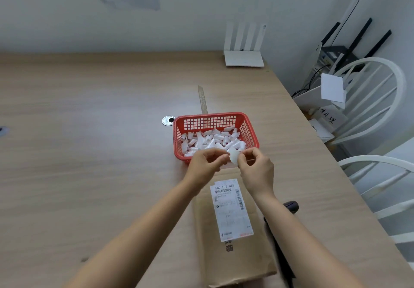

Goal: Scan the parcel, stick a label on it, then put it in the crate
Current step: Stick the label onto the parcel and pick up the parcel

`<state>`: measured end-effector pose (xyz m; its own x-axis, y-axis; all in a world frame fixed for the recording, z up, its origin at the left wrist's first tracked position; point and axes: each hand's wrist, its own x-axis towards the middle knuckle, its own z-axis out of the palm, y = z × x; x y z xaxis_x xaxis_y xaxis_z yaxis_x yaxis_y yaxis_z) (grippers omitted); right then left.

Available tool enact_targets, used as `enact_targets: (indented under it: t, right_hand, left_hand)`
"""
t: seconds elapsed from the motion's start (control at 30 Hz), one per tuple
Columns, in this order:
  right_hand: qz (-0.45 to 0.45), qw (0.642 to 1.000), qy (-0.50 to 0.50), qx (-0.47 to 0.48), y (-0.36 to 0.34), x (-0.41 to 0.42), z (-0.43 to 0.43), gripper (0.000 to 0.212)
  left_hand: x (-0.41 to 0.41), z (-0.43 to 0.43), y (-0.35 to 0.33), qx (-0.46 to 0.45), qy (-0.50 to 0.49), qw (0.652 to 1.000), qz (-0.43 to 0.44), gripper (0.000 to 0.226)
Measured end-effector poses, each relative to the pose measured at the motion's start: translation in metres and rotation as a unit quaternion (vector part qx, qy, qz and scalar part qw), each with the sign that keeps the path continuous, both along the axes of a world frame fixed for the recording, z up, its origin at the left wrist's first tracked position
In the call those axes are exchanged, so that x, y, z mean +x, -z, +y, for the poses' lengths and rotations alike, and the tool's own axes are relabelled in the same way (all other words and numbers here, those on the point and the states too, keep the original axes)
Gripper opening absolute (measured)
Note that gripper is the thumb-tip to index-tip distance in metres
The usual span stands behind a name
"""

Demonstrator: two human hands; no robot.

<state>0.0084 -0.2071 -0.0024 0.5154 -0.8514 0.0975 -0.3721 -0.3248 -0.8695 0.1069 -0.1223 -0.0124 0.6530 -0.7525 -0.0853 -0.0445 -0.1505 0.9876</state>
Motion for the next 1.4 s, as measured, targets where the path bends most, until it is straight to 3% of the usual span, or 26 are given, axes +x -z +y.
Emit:
enact_targets:
  t: [0.4,0.47,0.6,0.7,0.77,1.13,1.4]
  right_hand:
    - [-0.041,0.992,-0.119,-0.025,-0.001,-0.019,0.034,0.015]
    - [-0.036,0.994,-0.101,-0.036,0.002,-0.02,0.031,0.017]
    - [0.005,0.997,-0.064,0.037,0.009,-0.015,0.011,0.041]
    - [0.002,0.993,-0.075,0.089,0.013,-0.009,0.003,0.013]
    - [0.0,0.995,-0.064,0.078,0.019,-0.005,0.002,0.002]
    - [0.116,0.993,-0.014,0.01,0.059,0.02,-0.006,0.011]
    - [0.176,0.982,-0.017,-0.065,0.069,0.023,-0.005,0.025]
  left_hand:
    - [-0.037,0.03,0.0,-0.054,-0.11,0.99,0.074,0.006]
    - [-0.038,0.032,0.002,-0.051,-0.127,0.986,0.092,0.007]
    - [-0.032,0.037,0.006,-0.036,-0.14,0.981,0.129,0.012]
    - [-0.025,0.036,0.011,-0.014,-0.146,0.98,0.132,0.014]
    - [-0.019,0.031,0.018,0.017,-0.159,0.981,0.11,0.012]
    - [-0.002,-0.003,0.053,0.232,-0.185,0.95,-0.095,0.012]
    - [-0.002,-0.003,0.056,0.272,-0.185,0.933,-0.147,0.024]
